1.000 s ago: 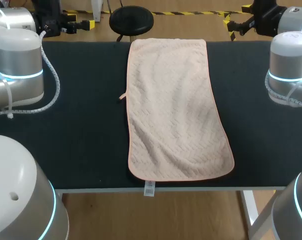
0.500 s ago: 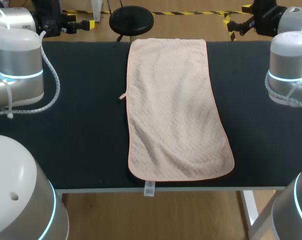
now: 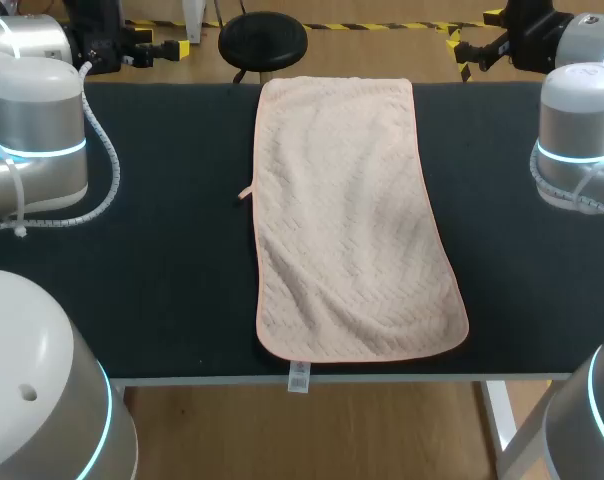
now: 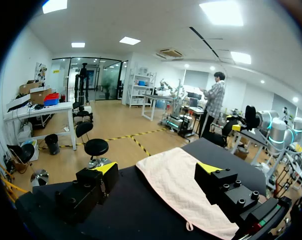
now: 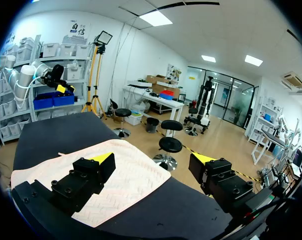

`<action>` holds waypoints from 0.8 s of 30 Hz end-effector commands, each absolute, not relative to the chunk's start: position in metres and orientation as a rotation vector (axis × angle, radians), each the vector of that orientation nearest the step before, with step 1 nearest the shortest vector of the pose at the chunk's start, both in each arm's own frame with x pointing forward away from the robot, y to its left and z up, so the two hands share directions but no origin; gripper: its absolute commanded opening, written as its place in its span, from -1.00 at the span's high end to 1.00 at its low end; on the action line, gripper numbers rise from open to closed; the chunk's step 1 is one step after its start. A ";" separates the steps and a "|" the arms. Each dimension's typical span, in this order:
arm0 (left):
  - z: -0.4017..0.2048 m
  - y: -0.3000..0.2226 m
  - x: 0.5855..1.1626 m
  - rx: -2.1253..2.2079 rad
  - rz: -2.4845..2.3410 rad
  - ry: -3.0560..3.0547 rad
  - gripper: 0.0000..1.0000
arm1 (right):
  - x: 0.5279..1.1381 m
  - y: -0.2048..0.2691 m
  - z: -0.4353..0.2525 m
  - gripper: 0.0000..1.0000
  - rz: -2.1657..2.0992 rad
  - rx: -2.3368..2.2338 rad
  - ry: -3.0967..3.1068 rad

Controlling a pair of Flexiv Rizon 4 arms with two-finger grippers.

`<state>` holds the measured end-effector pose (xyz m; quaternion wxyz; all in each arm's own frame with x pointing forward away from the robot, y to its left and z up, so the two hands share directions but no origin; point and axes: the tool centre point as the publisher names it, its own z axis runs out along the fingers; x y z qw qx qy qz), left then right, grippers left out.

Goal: Fold the towel

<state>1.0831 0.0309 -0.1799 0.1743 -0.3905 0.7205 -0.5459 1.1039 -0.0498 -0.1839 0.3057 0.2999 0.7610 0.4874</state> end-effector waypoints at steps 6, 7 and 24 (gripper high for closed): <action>-0.181 0.030 1.083 -1.106 -1.549 2.036 -1.00 | 1.105 -0.050 -0.184 -1.00 1.291 0.793 2.014; -0.181 0.030 1.083 -1.106 -1.549 2.036 -1.00 | 1.105 -0.050 -0.184 -1.00 1.291 0.793 2.014; -0.213 0.018 1.113 -0.128 -0.553 3.001 -1.00 | 1.128 0.025 -0.194 -1.00 0.254 -0.015 2.624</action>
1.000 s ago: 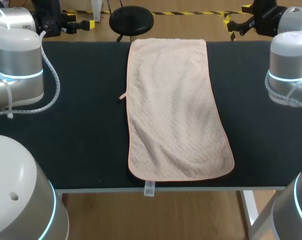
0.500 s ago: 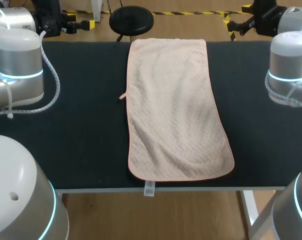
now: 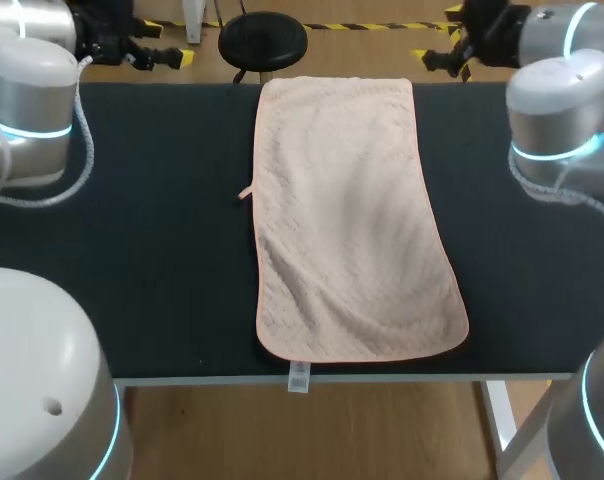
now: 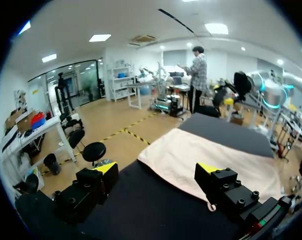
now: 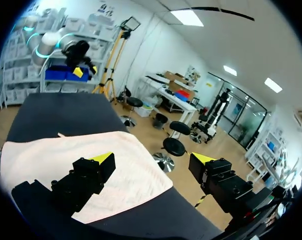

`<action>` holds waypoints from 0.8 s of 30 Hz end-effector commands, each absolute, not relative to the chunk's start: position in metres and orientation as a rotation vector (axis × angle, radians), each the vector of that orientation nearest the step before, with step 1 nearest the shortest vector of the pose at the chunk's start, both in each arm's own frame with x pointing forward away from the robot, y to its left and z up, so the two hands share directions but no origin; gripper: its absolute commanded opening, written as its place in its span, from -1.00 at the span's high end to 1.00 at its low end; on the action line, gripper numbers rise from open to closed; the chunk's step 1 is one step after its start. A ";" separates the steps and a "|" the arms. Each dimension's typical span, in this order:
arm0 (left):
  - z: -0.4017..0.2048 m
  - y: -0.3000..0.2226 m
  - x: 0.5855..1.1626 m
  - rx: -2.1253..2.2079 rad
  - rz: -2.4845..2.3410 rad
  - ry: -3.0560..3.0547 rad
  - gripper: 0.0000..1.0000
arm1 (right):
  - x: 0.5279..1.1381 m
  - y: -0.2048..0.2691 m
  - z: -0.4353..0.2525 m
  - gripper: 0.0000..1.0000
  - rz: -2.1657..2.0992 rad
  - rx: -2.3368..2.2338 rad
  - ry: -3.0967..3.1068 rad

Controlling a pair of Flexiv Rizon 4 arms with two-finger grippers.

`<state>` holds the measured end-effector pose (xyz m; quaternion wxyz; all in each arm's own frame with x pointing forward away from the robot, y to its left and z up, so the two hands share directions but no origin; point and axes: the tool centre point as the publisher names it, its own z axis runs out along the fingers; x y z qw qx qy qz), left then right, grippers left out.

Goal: Fold the towel

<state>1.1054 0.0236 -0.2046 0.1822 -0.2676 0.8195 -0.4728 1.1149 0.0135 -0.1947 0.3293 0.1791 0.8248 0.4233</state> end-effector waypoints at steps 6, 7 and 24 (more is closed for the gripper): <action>-0.240 0.002 1.093 0.150 -0.358 3.142 -1.00 | 1.109 0.032 -0.211 -1.00 -0.138 -0.250 2.701; -0.243 0.000 1.090 0.170 -0.349 3.152 -1.00 | 1.106 0.031 -0.214 -1.00 -0.176 -0.278 2.703; -0.256 -0.033 1.054 0.381 -0.539 3.047 -1.00 | 1.065 0.023 -0.248 -1.00 -0.021 -0.502 2.946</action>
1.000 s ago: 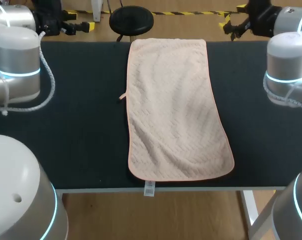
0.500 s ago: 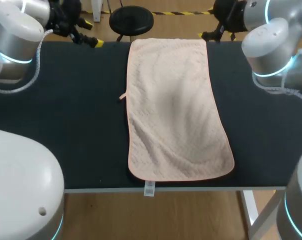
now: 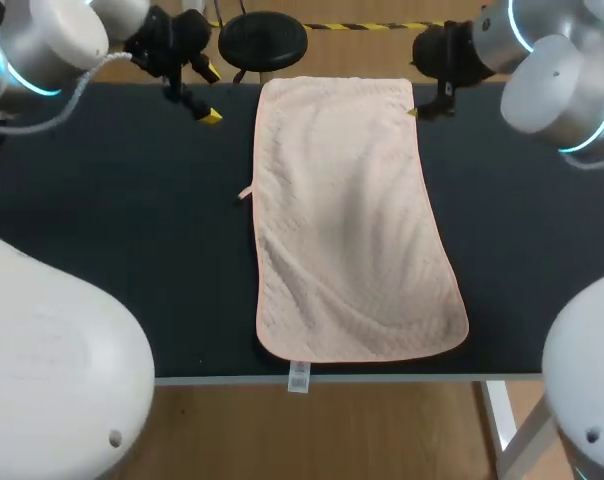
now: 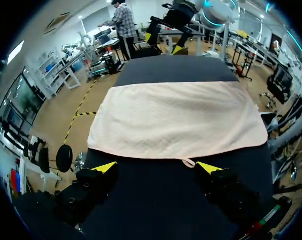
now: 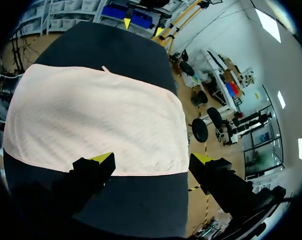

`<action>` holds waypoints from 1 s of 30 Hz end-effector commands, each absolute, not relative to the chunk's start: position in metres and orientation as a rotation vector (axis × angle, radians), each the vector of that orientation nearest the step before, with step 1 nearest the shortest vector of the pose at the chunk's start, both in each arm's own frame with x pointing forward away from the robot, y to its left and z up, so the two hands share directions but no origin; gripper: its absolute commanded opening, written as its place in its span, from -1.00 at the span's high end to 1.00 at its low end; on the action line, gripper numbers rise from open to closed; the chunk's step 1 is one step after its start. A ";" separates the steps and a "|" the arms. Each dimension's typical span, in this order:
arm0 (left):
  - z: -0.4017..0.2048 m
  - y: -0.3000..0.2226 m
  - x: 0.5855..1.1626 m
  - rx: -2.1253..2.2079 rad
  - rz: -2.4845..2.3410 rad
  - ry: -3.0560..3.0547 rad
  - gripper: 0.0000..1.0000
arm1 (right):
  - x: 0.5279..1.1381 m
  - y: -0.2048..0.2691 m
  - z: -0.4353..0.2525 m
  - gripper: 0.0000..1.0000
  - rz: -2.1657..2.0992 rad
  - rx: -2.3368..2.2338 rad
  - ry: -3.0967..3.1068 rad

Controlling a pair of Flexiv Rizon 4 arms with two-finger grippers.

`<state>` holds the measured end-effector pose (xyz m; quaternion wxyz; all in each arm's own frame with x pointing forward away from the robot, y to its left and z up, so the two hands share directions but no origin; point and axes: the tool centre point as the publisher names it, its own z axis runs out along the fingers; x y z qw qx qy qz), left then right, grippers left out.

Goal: Fold the towel

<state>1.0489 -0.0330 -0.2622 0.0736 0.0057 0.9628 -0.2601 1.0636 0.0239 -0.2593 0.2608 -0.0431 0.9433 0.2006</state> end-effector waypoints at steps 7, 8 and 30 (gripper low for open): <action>-0.256 -0.033 1.054 0.381 -0.539 3.047 -1.00 | 1.065 0.023 -0.248 -1.00 -0.021 -0.502 2.946; -0.256 -0.033 1.054 0.381 -0.539 3.047 -1.00 | 1.065 0.023 -0.248 -1.00 -0.021 -0.502 2.946; -0.372 -0.105 1.052 0.325 -0.506 3.126 -1.00 | 1.034 0.030 -0.351 -1.00 -0.041 -0.169 3.182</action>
